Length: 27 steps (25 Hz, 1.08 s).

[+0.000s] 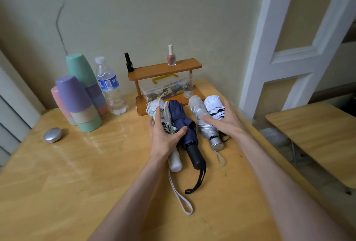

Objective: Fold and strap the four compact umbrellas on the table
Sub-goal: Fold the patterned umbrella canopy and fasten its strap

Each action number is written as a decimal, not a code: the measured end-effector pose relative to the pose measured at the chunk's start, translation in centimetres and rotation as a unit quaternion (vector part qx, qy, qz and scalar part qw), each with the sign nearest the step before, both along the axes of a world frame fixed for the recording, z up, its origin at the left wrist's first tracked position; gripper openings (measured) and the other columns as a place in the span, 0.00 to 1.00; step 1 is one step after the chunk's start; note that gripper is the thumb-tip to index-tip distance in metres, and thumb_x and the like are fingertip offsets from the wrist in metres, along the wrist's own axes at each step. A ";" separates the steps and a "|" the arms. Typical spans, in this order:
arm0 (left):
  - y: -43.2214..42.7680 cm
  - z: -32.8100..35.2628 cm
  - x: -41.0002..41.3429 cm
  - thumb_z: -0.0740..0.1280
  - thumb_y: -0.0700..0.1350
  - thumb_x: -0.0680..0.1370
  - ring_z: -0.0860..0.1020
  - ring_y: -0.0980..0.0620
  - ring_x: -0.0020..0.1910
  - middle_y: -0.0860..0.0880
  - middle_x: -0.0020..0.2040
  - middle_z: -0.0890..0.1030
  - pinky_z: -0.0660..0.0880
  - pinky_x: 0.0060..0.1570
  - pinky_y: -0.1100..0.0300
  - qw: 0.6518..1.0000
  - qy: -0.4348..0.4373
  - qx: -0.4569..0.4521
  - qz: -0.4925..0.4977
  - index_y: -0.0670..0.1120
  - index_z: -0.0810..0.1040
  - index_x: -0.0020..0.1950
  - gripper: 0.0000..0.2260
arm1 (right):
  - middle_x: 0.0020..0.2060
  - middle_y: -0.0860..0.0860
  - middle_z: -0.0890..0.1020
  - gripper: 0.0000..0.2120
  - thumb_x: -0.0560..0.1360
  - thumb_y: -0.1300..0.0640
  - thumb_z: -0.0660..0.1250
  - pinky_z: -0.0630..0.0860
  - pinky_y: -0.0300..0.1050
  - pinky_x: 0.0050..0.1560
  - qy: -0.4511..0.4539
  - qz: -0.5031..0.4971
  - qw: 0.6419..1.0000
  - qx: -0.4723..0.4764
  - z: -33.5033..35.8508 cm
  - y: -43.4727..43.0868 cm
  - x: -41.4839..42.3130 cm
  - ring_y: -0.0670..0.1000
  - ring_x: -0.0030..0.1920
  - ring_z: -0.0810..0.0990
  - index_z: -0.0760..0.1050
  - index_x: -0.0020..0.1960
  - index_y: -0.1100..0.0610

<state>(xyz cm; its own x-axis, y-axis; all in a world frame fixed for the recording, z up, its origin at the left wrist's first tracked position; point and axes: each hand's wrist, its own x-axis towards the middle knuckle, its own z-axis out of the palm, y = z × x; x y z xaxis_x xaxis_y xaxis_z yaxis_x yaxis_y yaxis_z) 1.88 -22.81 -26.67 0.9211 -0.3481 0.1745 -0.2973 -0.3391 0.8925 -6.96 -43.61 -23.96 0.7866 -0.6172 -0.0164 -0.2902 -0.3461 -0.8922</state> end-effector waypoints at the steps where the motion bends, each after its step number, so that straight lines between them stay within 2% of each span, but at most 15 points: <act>1: 0.1 -0.1 0.0 0.82 0.53 0.72 0.62 0.49 0.81 0.46 0.82 0.60 0.62 0.77 0.58 1.000 -0.006 -0.008 0.000 0.54 0.56 0.86 0.50 | 0.76 0.47 0.71 0.46 0.74 0.48 0.80 0.63 0.33 0.67 -0.001 0.017 1.000 -0.006 0.0 0.7 0.5 0.47 0.72 0.71 0.58 0.84 0.51; 3: 0.7 -0.2 0.1 0.82 0.53 0.73 0.64 0.52 0.78 0.47 0.80 0.64 0.61 0.72 0.64 1.000 -0.011 -0.020 0.002 0.53 0.59 0.85 0.47 | 0.72 0.47 0.73 0.41 0.76 0.53 0.78 0.62 0.28 0.59 -0.008 0.026 1.000 -0.002 -0.2 2.5 1.7 0.43 0.66 0.72 0.61 0.83 0.54; 5: 2.0 -0.2 0.7 0.82 0.55 0.72 0.66 0.53 0.78 0.48 0.79 0.67 0.60 0.70 0.65 1.000 -0.014 -0.027 0.002 0.50 0.60 0.85 0.47 | 0.70 0.46 0.74 0.40 0.76 0.54 0.77 0.64 0.29 0.57 -0.019 0.019 1.000 0.009 -0.6 4.2 2.7 0.45 0.64 0.74 0.62 0.82 0.54; 8: 5.0 -0.4 1.9 0.81 0.57 0.72 0.67 0.52 0.78 0.47 0.79 0.70 0.61 0.71 0.64 0.999 -0.028 -0.017 0.015 0.49 0.62 0.85 0.46 | 0.77 0.47 0.71 0.43 0.75 0.49 0.77 0.67 0.38 0.69 -0.014 0.038 0.999 0.008 -1.1 6.6 3.8 0.48 0.73 0.73 0.59 0.84 0.51; 11: 9.5 -0.2 2.9 0.79 0.60 0.72 0.66 0.59 0.74 0.49 0.78 0.71 0.62 0.70 0.65 0.999 -0.030 -0.010 0.040 0.48 0.64 0.84 0.45 | 0.72 0.43 0.73 0.43 0.76 0.49 0.77 0.66 0.36 0.64 -0.019 0.072 0.997 0.019 -1.1 10.0 5.3 0.45 0.69 0.74 0.59 0.84 0.52; 14: 14.6 0.3 4.2 0.77 0.60 0.71 0.65 0.60 0.75 0.48 0.80 0.69 0.61 0.71 0.68 0.998 -0.042 0.008 0.055 0.45 0.64 0.84 0.46 | 0.68 0.45 0.77 0.44 0.75 0.47 0.78 0.69 0.37 0.61 -0.022 0.114 0.993 0.034 -1.2 14.3 6.9 0.46 0.63 0.77 0.59 0.84 0.51; 16: 17.2 0.7 5.3 0.77 0.55 0.74 0.65 0.59 0.76 0.47 0.80 0.70 0.59 0.68 0.75 0.997 -0.047 0.019 0.064 0.43 0.65 0.83 0.42 | 0.70 0.50 0.77 0.44 0.76 0.41 0.74 0.69 0.44 0.67 0.004 0.135 0.991 0.003 -1.3 16.7 7.8 0.50 0.69 0.73 0.56 0.85 0.49; 17: 18.1 0.8 5.7 0.76 0.54 0.76 0.65 0.59 0.76 0.47 0.80 0.69 0.59 0.66 0.78 0.997 -0.049 0.026 0.063 0.43 0.65 0.83 0.40 | 0.70 0.53 0.76 0.43 0.78 0.37 0.70 0.67 0.50 0.71 0.033 0.137 0.989 -0.053 -1.4 17.5 8.2 0.55 0.72 0.68 0.55 0.85 0.48; 19: 19.2 0.7 6.1 0.72 0.57 0.80 0.64 0.58 0.77 0.47 0.82 0.67 0.58 0.70 0.74 0.997 -0.044 0.048 0.047 0.45 0.62 0.85 0.38 | 0.70 0.56 0.74 0.39 0.80 0.32 0.62 0.64 0.56 0.71 0.079 0.100 0.970 -0.207 -1.7 18.3 8.7 0.59 0.72 0.64 0.58 0.84 0.49; 20: 19.4 0.6 6.0 0.70 0.59 0.81 0.63 0.56 0.79 0.47 0.83 0.65 0.57 0.73 0.69 0.997 -0.037 0.060 0.038 0.48 0.60 0.86 0.37 | 0.72 0.56 0.71 0.37 0.81 0.32 0.60 0.63 0.57 0.70 0.079 0.081 0.962 -0.247 -1.7 18.2 8.7 0.60 0.71 0.65 0.60 0.84 0.50; 22: 19.6 0.2 5.6 0.68 0.65 0.81 0.58 0.55 0.82 0.50 0.85 0.59 0.54 0.76 0.63 0.998 -0.027 0.055 0.033 0.53 0.56 0.87 0.40 | 0.75 0.56 0.68 0.34 0.83 0.37 0.59 0.61 0.58 0.72 0.055 0.086 0.964 -0.244 -1.7 18.0 8.7 0.61 0.73 0.66 0.59 0.84 0.51; 24: 19.5 -0.2 5.2 0.70 0.69 0.75 0.56 0.57 0.83 0.52 0.85 0.57 0.54 0.78 0.61 0.999 -0.022 0.026 0.034 0.55 0.58 0.86 0.44 | 0.73 0.56 0.70 0.33 0.84 0.39 0.61 0.60 0.58 0.74 0.028 0.115 0.969 -0.218 -1.9 18.0 8.6 0.60 0.74 0.66 0.57 0.85 0.50; 27: 18.9 -0.8 4.8 0.73 0.70 0.68 0.58 0.56 0.83 0.51 0.84 0.59 0.55 0.81 0.59 0.999 -0.026 0.010 0.044 0.56 0.62 0.84 0.48 | 0.70 0.56 0.68 0.33 0.82 0.41 0.66 0.62 0.50 0.73 0.011 0.146 0.971 -0.191 -1.9 18.4 8.4 0.58 0.73 0.64 0.64 0.83 0.51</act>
